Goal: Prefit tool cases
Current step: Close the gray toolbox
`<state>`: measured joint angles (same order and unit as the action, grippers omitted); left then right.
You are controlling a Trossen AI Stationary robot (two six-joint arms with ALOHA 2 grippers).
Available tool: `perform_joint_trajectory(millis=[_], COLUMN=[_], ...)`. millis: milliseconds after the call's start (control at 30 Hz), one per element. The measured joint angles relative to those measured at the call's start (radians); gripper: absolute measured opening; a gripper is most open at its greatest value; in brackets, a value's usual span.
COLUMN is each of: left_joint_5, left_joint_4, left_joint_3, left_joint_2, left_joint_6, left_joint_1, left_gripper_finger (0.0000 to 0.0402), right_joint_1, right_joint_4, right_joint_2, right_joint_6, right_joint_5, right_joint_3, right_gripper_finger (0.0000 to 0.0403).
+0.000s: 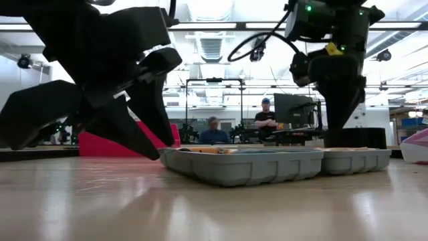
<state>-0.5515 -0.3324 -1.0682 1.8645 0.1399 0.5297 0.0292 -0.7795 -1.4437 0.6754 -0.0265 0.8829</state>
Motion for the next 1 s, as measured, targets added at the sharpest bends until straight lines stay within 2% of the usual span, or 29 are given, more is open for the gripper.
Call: perform_joint_trajectory(millis=[233,400,833,1000], left_joint_5=[-0.019,-0.092,-0.083,-0.079], left_joint_4=[0.075,0.138,0.21,0.252], left_joint_3=[0.045,0.071,0.084,0.102], left_joint_2=[0.0,0.0,0.0,0.0], left_joint_6=[0.105,0.194,0.219,0.217], left_joint_1=[0.005,0.026,0.023,0.022], left_gripper_finger=[0.0132,0.0119,0.011,0.0082], right_joint_1=[-0.004,-0.004,-0.012,-0.012], right_joint_4=[0.011,0.02,0.027,0.036], right_joint_2=[0.0,0.0,-0.001,-0.001], right_joint_6=[0.039,0.04,0.063,0.073], right_joint_5=[-0.001,-0.028,-0.064,-0.064], right_joint_3=[-0.03,-0.03,-0.044,-0.048], right_gripper_finger=[0.0082,0.0078,0.0057,0.0062])
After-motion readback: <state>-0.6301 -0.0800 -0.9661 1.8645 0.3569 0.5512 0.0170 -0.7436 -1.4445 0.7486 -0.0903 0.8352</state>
